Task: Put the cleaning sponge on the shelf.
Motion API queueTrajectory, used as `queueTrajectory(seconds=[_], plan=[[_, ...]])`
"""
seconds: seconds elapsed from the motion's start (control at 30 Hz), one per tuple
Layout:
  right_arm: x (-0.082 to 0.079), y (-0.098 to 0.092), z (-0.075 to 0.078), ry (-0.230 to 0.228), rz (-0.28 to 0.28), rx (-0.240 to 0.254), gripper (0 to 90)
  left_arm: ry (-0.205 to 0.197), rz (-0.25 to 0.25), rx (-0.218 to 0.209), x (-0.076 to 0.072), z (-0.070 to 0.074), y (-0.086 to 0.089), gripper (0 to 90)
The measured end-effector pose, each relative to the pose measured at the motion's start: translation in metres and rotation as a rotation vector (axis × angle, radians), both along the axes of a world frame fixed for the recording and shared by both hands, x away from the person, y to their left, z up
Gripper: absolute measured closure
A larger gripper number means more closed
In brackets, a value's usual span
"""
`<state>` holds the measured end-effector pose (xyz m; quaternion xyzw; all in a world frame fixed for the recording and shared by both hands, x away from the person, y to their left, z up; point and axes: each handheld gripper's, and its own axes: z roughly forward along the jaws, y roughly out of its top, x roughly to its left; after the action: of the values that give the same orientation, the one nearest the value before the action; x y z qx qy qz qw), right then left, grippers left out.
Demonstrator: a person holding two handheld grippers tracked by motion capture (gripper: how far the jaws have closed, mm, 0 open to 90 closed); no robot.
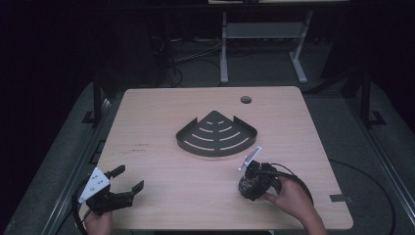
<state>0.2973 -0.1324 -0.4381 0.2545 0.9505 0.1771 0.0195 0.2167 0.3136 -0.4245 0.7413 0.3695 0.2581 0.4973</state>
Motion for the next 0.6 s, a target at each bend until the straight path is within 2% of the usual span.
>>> queueTrajectory(seconds=[0.3, 0.6], plan=[[0.0000, 0.0013, -0.0020, 0.011, 0.007, -0.015, 32.4, 0.000, 0.002, 0.001, -0.0001, 0.0002, 0.0001, 13.5], [-0.0004, 0.0021, 0.0003, 0.012, 0.009, -0.015, 33.2, -0.001, 0.000, 0.000, -0.0002, 0.0003, 0.0004, 13.5]])
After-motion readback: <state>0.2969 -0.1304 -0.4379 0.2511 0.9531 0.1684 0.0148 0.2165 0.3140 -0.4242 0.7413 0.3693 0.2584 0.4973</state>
